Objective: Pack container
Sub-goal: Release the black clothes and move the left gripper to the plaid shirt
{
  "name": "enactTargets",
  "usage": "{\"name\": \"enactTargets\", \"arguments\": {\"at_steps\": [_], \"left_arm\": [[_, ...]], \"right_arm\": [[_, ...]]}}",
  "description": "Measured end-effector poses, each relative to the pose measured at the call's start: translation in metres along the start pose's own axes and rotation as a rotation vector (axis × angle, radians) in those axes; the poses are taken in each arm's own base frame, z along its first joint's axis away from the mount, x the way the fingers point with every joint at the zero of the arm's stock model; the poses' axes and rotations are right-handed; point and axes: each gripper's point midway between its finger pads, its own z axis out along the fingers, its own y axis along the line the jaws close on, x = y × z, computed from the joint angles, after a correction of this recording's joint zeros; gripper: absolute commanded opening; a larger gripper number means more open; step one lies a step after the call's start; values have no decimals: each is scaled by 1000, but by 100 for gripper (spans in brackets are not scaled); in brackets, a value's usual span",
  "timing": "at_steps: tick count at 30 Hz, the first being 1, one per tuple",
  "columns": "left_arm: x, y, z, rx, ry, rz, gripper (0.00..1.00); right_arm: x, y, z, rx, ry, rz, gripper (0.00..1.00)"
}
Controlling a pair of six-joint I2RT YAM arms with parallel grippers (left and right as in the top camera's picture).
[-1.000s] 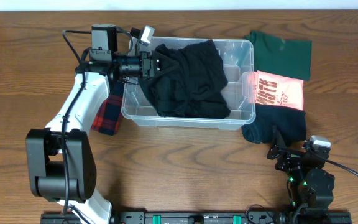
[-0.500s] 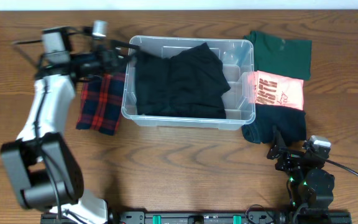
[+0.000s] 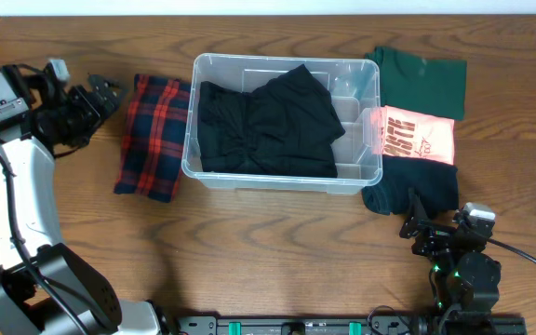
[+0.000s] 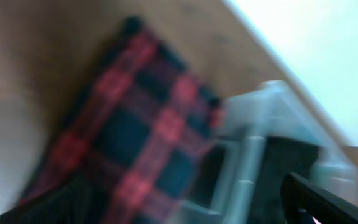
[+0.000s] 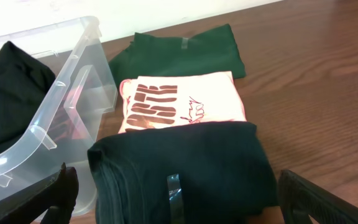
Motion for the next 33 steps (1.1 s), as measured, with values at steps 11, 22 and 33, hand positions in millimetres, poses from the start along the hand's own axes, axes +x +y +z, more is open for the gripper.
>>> {"name": "enactTargets", "arguments": {"at_steps": [11,22,33], "left_arm": [[7,53,22,-231,57,139,98],[48,104,94,-127,275,51,98],[66,93,114,58,344,-1,25]], "right_arm": [[0,0,0,0,0,0,99],[0,0,0,0,0,0,99],[0,0,0,0,0,0,99]]}}
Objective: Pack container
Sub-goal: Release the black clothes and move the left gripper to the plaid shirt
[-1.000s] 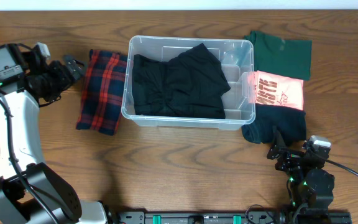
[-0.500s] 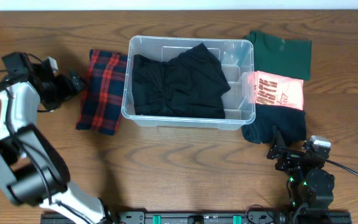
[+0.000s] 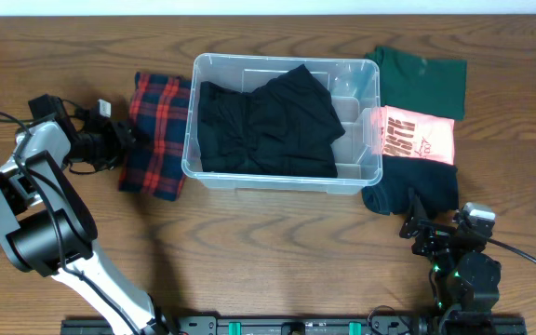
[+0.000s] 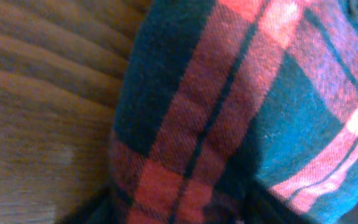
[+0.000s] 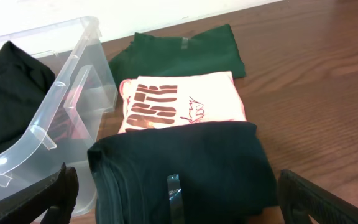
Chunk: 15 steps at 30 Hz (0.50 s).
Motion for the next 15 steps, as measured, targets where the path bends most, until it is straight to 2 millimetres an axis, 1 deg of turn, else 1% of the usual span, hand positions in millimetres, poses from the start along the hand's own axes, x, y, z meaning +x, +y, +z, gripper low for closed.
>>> {"name": "enactTargets", "arguments": {"at_steps": [1,3,7,10,12,13,15], "left_arm": [[0,-1,0,9,0,-2,13],[-1,-3,-1,21,-2,8,6],[-1,-5,-3,45,-7,4,6],[-3,-5,-13,72,-23,-26,6],[-8,-9,-29,81,-58,-45,6],[-13,-13,-42,83,-89,-47,6],[-26,-29,-75,83,-174,-25,6]], "right_arm": [[0,0,0,0,0,0,99],[0,0,0,0,0,0,99],[0,0,0,0,0,0,99],[0,0,0,0,0,0,99],[0,0,0,0,0,0,99],[0,0,0,0,0,0,99],[0,0,0,0,0,0,99]]}}
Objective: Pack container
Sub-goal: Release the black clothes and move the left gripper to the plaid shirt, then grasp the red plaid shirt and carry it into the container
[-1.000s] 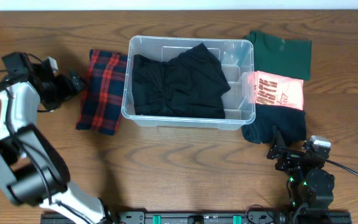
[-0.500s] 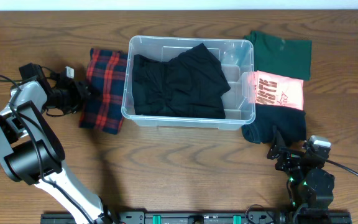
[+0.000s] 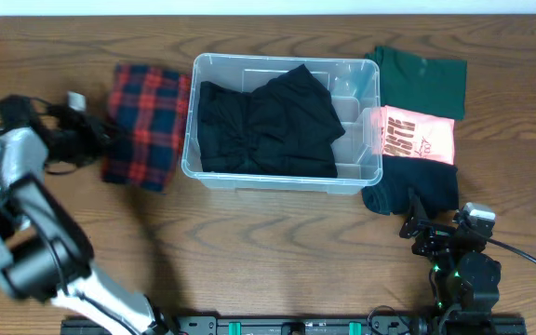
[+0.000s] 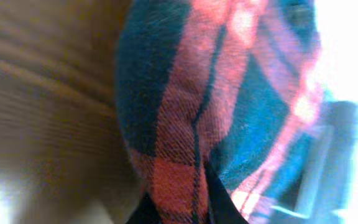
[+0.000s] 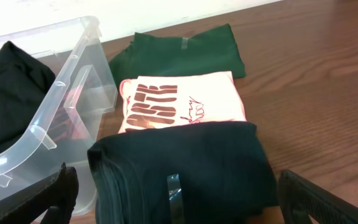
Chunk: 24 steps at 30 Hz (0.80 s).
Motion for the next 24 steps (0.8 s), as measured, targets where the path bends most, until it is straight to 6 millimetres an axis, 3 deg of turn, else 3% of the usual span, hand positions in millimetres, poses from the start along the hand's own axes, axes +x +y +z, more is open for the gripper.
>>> {"name": "enactTargets", "arguments": {"at_steps": [2,5,9,12,17,21,24], "left_arm": [[-21,-30,-34,3,-103,64,6],[-38,-99,-84,35,-255,199,6],[-19,-182,-112,118,-320,336,6],[12,-234,-105,208,-274,403,6],[54,-304,-72,362,-171,488,6],[101,-375,-51,531,-113,616,6],[137,-407,-42,596,-72,668,6]], "right_arm": [[0,0,0,0,0,0,99],[0,0,0,-1,0,0,99],[0,0,0,0,0,0,99],[0,0,0,0,0,0,99],[0,0,0,0,0,0,99],[0,0,0,0,0,0,99],[0,0,0,0,0,0,99]]}}
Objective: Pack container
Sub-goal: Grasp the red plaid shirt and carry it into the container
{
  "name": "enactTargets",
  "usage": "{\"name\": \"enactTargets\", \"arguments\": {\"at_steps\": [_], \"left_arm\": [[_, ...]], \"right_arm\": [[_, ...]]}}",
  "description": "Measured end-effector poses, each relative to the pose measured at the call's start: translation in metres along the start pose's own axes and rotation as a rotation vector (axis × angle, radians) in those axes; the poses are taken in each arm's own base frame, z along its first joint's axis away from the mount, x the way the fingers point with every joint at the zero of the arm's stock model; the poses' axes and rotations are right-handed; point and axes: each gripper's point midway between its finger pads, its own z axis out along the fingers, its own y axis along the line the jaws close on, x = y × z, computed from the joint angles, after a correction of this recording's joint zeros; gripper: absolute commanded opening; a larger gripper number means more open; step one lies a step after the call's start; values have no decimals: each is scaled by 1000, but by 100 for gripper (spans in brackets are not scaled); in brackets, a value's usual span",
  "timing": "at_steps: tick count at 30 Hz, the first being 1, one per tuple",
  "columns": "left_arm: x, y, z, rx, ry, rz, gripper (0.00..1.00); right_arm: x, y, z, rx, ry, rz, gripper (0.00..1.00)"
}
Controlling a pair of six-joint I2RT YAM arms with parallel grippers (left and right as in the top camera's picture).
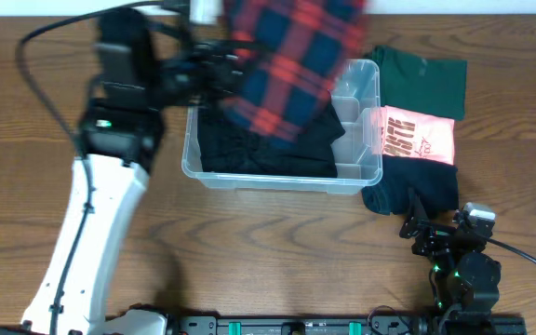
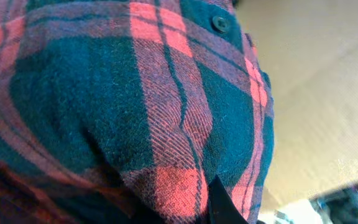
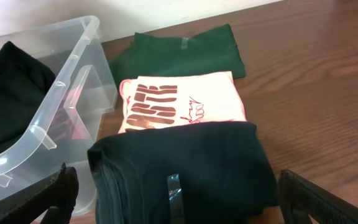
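Observation:
The red-and-navy plaid shirt (image 1: 291,56) hangs in the air over the clear plastic bin (image 1: 372,167), held by my left gripper (image 1: 214,58), which is shut on it. The plaid cloth (image 2: 135,106) fills the left wrist view and hides the fingers. Black clothing (image 1: 249,140) lies in the bin. To the right of the bin lie a green shirt (image 1: 423,79), a pink printed shirt (image 1: 417,137) and a dark folded shirt (image 1: 417,186). My right gripper (image 3: 179,202) rests open at the near edge, facing the dark shirt (image 3: 185,168).
The bin's clear wall (image 3: 61,124) stands left of the right gripper. Bare wooden table (image 1: 249,251) lies in front of the bin and to its left.
My left arm has risen from the table left of the bin and swung right. The plaid shirt has gone from the table to hanging above the bin. The right arm has not moved.
My left gripper hovered left of the plaid shirt lying beside the bin. Then it was down at the shirt's edge. Then the shirt had shifted and lifted slightly in its grip. Now it hangs over the bin. The right gripper stayed still throughout.

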Motion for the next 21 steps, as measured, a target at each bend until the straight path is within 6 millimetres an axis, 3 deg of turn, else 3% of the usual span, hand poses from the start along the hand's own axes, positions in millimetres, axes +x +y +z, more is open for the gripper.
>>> {"name": "enactTargets", "arguments": {"at_steps": [2,5,9,16,19,21], "left_arm": [[8,-11,10,7,14,-4,6],[12,-10,19,-19,11,-35,6],[18,7,28,-69,13,-89,6],[45,61,47,-201,66,-212,6],[42,67,60,-182,41,-224,6],[39,60,66,-155,27,-236,6]], "right_arm": [[0,0,0,0,0,0,99],[0,0,0,0,0,0,99],[0,0,0,0,0,0,99],[0,0,0,0,0,0,99],[0,0,0,0,0,0,99],[0,0,0,0,0,0,99]]}}
